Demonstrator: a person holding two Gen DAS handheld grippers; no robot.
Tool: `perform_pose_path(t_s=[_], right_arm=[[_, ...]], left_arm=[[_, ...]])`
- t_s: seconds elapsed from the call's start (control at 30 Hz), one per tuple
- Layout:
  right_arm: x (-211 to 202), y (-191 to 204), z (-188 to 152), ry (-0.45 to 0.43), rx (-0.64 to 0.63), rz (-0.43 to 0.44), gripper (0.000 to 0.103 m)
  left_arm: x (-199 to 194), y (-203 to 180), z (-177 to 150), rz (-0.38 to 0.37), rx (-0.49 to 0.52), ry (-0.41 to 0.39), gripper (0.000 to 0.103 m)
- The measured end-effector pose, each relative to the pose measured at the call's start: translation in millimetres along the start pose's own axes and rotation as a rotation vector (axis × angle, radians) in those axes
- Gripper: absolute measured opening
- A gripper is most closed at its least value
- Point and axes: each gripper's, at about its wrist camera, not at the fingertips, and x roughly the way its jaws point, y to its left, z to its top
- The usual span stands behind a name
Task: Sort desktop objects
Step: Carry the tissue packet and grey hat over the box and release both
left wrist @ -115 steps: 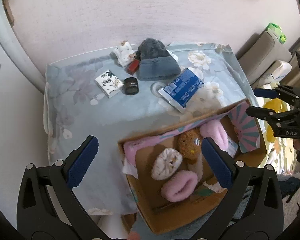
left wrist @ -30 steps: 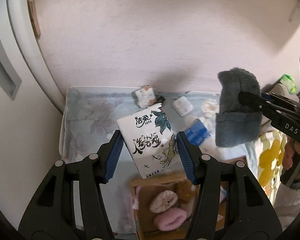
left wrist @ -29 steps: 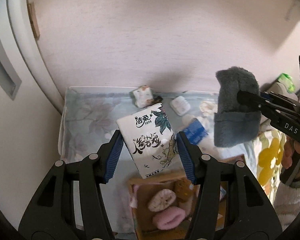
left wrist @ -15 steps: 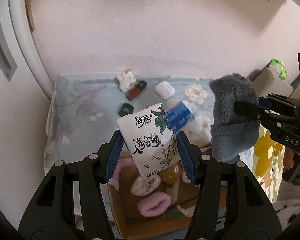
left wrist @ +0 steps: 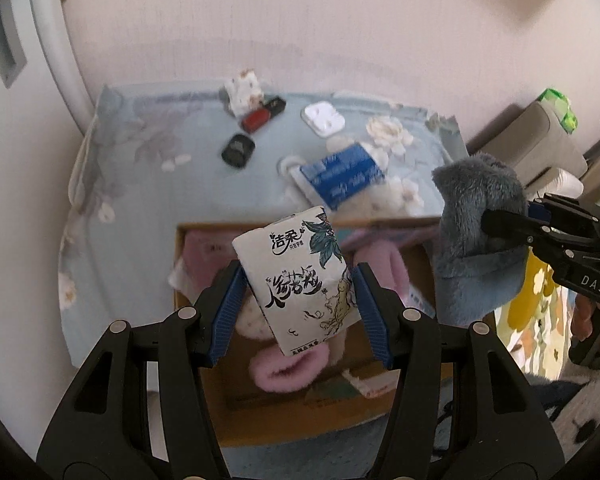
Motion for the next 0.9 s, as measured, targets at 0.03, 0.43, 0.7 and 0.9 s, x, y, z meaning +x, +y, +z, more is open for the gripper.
perform_pose_path(t_s=[0.03,0.43,0.7,0.9], right_arm=[[2,0,-3,0.01,0.008,0.001,0.021],[27,1,-42,0.13,0.07,-0.004,0.021],[29,-14,-48,0.15,0.14,-0.068,0.021],[36,-18,-51,0.177,0.165,-0.083,0.021]], left_arm=[[2,0,-3,0.008,0.0,0.006,0.052],[21,5,-20,0.014,-0.004,0.093,0.052],[24,11,-21,0.024,0.007,0.113,0.052],[26,15,-19,0.02,0.014,0.127,0.052]])
